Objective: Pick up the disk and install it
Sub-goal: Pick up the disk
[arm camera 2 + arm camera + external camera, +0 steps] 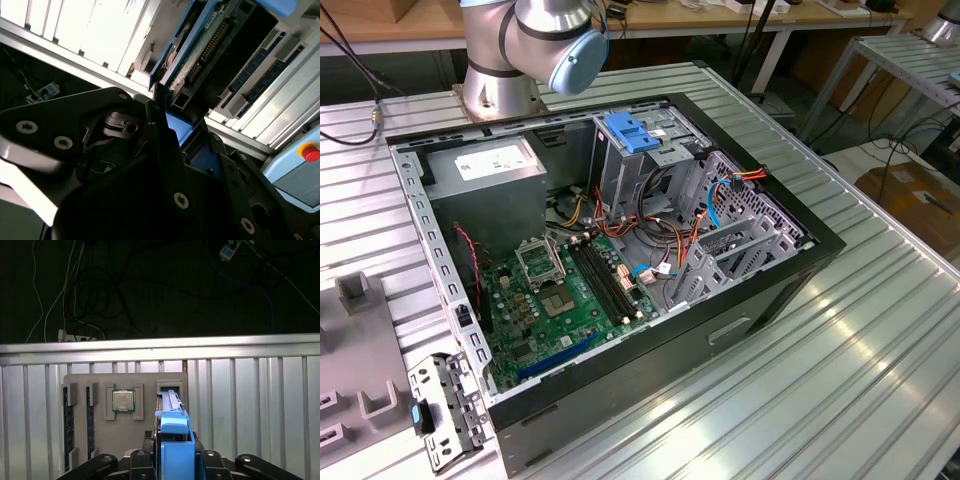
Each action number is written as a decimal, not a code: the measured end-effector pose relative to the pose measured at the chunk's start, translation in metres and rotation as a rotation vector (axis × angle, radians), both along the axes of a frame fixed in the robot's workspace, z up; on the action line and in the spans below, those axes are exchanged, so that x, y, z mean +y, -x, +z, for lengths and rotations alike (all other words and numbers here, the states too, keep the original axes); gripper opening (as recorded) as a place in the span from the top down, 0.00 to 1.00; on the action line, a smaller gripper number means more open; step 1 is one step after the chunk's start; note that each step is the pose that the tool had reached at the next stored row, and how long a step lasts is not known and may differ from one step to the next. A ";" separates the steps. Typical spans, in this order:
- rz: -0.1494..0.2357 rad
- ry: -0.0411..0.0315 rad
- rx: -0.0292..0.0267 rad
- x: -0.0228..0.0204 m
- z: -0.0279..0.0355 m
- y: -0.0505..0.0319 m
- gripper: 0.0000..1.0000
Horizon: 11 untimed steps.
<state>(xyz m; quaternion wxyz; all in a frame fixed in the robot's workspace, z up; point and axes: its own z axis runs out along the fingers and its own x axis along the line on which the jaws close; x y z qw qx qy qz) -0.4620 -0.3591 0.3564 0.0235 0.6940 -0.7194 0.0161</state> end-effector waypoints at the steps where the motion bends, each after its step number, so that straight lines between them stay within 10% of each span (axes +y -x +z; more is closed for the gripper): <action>1: 0.000 0.0000 -0.0001 0.0000 0.0005 0.0000 0.63; 11: 0.000 -0.0001 -0.0003 0.0000 0.0177 0.0000 0.63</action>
